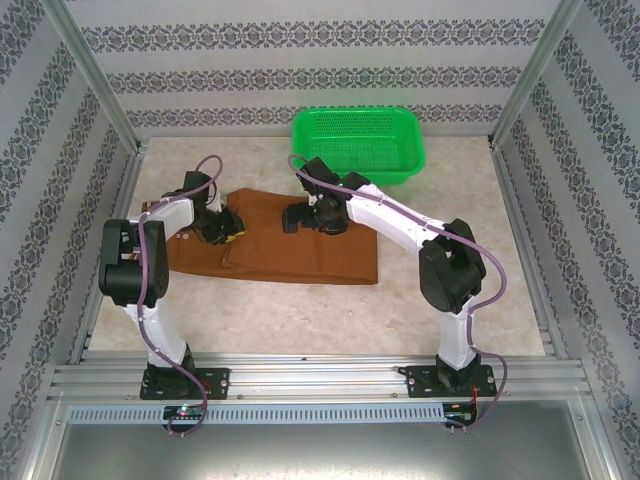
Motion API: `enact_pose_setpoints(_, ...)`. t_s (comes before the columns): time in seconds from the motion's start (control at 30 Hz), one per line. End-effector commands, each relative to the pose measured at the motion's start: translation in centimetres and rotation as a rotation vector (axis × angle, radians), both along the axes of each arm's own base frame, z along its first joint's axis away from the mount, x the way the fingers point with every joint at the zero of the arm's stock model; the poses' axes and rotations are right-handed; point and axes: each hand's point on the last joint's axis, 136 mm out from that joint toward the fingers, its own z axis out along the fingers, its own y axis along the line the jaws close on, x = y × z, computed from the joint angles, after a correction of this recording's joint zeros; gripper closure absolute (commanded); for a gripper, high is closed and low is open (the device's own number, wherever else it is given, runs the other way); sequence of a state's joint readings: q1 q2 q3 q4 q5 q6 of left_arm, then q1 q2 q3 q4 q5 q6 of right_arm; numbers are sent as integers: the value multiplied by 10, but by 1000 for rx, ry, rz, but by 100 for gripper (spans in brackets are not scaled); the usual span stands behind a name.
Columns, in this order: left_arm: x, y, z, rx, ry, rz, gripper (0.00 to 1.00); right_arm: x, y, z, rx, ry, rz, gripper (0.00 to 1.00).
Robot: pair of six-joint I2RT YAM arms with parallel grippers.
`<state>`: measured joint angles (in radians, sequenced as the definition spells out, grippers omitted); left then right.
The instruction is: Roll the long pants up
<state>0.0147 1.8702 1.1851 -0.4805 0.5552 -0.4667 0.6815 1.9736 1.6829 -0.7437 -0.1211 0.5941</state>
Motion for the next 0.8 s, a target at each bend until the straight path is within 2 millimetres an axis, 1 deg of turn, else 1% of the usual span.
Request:
enact_pose_setpoints(0.0,0,-17,2,-60,-25,-67,100,6,-5,-7,10,19,-33,2)
enact_pose_setpoints(0.1,0,-13,18,-31,-68,-54,100,9,-11,-7,13,19,-52,2)
enact_pose_setpoints(0.2,0,5,57,78,-136,-18,100,10,-18,-4,14,14,-71,2)
enact_pose_setpoints(0.27,-1,21,86,147,-162,23,100,11,-26,-3,16,7,-91,2)
enact_pose_setpoints(0.37,-4,45,118,180,-181,87,100,15,-40,1,22,-5,-129,2)
enact_pose_setpoints(0.5,-14,85,138,248,-155,180,100,19,-61,1,14,-8,-170,2)
enact_pose_setpoints(0.57,-23,114,142,298,-125,251,100,21,-70,1,14,-6,-185,2)
enact_pose_setpoints(0.67,-36,154,147,349,-85,345,100,24,-79,0,18,-2,-196,2)
enact_pose_setpoints(0.77,-43,190,156,374,-82,435,100,27,-79,-4,27,6,-191,2)
